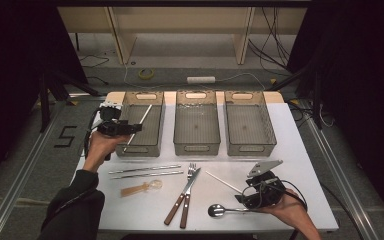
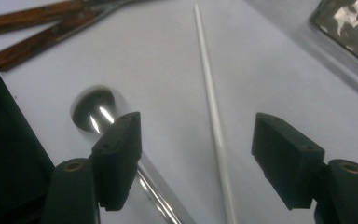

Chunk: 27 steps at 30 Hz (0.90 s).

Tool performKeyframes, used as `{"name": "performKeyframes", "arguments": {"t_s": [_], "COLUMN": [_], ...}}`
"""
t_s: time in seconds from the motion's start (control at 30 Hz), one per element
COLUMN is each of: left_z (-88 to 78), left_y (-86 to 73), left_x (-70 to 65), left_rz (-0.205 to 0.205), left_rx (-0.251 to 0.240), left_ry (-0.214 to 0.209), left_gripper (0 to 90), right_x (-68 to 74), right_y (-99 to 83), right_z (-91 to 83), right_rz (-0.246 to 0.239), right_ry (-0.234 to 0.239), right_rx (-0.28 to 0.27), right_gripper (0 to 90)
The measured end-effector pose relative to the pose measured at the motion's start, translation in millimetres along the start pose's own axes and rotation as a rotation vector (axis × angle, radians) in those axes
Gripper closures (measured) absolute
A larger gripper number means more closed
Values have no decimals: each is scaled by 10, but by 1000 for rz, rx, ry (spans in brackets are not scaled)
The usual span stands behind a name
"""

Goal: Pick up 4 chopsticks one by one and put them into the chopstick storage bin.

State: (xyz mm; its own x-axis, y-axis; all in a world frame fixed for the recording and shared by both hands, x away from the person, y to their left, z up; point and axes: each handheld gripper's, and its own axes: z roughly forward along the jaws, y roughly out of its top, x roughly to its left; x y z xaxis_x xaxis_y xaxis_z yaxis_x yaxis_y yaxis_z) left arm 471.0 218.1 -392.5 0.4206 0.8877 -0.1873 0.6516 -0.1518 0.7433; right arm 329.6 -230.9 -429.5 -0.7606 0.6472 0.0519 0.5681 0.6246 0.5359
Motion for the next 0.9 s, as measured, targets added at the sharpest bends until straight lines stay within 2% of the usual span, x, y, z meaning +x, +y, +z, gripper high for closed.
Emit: {"name": "performKeyframes", "arguments": {"t_s": [0.07, 0.2, 0.3, 0.37, 0.47, 0.63, 0.8, 0.9], "left_z": [-51, -125, -163, -193, -247, -304, -323, -326], "left_y": [-54, -188, -269, -316, -370, -466, -561, -610], "left_x": [-58, -110, -158, -195, -258, -405, -584, -636], "left_rz": [24, 35, 47, 46, 67, 99, 131, 151], "left_rx": [-14, -40, -42, -47, -52, -60, -69, -66], "left_ry": [-19, -54, -73, -101, -103, -134, -180, -192], "left_gripper": [304, 278, 256, 248, 230, 200, 177, 165], "right_x": [-24, -65, -111, -142, -180, -217, -227, -229], "right_y": [23, 66, 83, 79, 52, 25, 2, -4], "right_z": [6, 43, 84, 106, 118, 116, 129, 131], "right_rz": [-8, -10, -10, -10, -3, -4, -9, -15], "right_ry": [-13, -29, -26, -25, -14, -30, -26, -21], "right_rx": [37, 123, 180, 211, 246, 283, 319, 328], "right_gripper": [382, 439, 474, 496, 529, 568, 607, 634]}}
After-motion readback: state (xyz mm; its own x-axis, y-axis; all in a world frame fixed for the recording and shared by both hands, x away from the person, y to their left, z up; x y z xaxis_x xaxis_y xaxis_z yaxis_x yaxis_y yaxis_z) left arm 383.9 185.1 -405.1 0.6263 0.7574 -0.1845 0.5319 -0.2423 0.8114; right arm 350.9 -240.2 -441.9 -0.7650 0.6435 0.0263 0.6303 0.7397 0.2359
